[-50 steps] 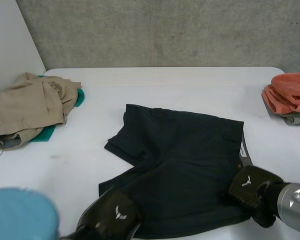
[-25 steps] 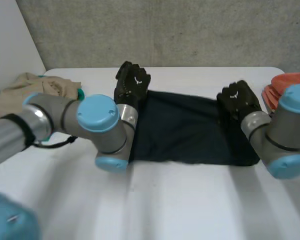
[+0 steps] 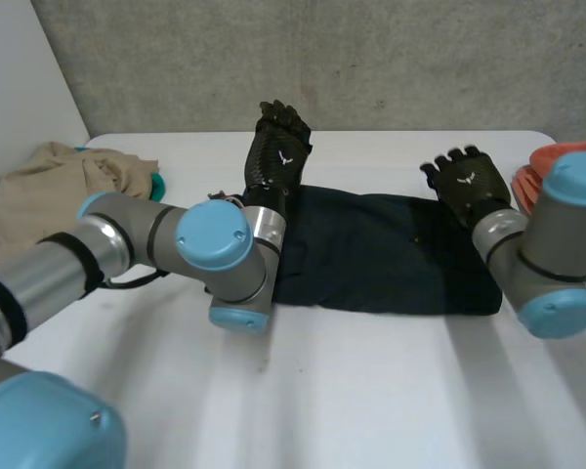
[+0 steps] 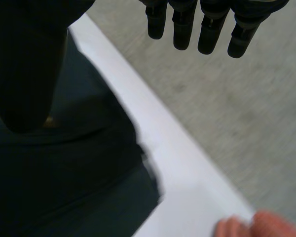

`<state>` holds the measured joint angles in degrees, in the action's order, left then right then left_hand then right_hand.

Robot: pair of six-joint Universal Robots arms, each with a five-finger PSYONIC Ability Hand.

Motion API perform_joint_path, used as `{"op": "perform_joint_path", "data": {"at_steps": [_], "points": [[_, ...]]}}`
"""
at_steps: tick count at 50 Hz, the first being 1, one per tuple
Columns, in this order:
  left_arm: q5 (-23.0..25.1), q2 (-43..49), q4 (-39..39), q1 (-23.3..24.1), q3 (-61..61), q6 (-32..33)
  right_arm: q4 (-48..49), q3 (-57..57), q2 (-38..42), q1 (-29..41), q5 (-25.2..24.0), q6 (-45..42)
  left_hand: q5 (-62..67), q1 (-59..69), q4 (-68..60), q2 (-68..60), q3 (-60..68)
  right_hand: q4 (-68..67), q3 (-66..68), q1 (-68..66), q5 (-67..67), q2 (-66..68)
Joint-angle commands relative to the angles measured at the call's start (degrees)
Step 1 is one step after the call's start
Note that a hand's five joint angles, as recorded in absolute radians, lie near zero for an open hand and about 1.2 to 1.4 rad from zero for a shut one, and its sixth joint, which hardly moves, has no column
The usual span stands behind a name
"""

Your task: Fold the laundry.

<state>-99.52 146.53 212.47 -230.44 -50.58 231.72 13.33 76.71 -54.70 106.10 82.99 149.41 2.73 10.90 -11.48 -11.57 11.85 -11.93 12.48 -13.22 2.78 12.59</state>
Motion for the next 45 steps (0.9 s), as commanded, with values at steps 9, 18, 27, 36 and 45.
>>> {"op": "perform_joint_path", "data": {"at_steps": [9,18,27,36,45], "points": [[0.03,-15.30,-0.39,0.87,-21.83,-11.82,-12.29,10.39,-4.81,-7.22,-2.74,8.36,-2.73,-0.90,1.48,1.57,-1.85,-3.18,2.62,-1.88,2.33,2.52],[-0.06,-17.50,-0.65,0.69,-25.00,-12.09,-9.91,10.91,-1.99,-11.52,-0.90,0.37,-2.73,-0.90,1.48,1.57,-1.85,-68.07,67.52,-66.78,67.22,67.41],[-0.06,-24.88,-0.74,0.34,-28.87,-13.05,0.64,13.73,-14.73,-12.67,2.62,-12.55,-2.73,-0.90,1.48,1.57,-1.85,-68.07,67.52,-66.78,67.22,67.41],[-0.06,-32.00,-0.74,-1.59,-34.75,-18.58,6.26,11.09,-11.49,2.34,-9.40,-19.77,-2.73,-0.90,1.48,1.57,-1.85,-68.07,67.52,-66.78,67.22,67.41],[-0.06,-33.68,-0.83,-3.09,-38.01,-21.31,8.55,12.85,-3.14,13.34,-21.64,-20.12,-2.73,-0.90,1.48,1.57,-1.85,-68.07,67.52,-66.78,67.22,67.41]]}}
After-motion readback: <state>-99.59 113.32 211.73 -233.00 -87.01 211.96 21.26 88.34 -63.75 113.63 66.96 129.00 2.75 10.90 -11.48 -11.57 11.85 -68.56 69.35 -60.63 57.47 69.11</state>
